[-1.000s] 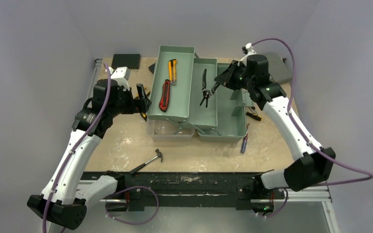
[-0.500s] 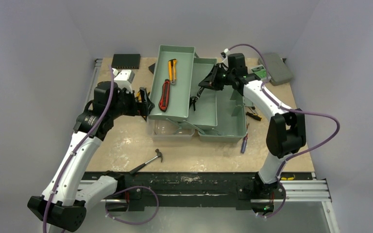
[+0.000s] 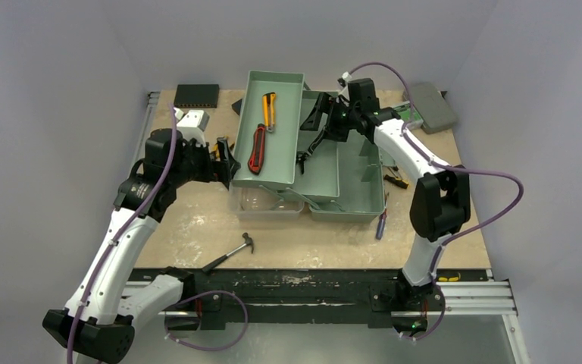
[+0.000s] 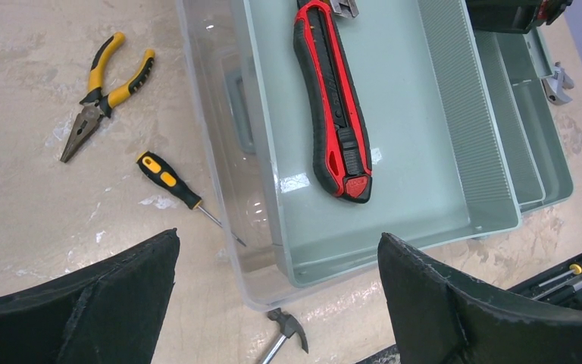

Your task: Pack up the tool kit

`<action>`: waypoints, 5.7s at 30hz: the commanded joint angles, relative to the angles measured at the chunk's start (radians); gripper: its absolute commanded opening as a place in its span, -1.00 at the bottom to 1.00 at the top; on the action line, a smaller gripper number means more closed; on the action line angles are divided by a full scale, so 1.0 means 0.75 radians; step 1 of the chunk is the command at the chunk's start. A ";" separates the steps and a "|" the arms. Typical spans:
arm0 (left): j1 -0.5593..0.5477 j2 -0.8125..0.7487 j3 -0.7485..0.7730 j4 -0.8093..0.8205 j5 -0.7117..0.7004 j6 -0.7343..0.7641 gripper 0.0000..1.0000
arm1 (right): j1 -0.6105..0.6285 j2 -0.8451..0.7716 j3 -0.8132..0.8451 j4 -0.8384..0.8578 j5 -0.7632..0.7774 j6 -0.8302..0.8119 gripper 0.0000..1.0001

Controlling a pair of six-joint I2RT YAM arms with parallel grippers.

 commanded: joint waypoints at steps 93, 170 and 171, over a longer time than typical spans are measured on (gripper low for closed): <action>0.000 -0.272 -0.119 0.138 0.107 -0.024 0.92 | -0.300 -0.942 -0.929 -0.448 0.994 0.064 0.98; -0.003 -0.294 -0.148 0.209 0.186 0.043 0.88 | 0.156 -0.492 -0.277 0.145 0.245 0.098 -1.00; -0.003 -0.294 -0.149 0.210 0.183 0.045 0.88 | 0.176 -0.445 -0.250 0.139 0.259 0.096 -1.00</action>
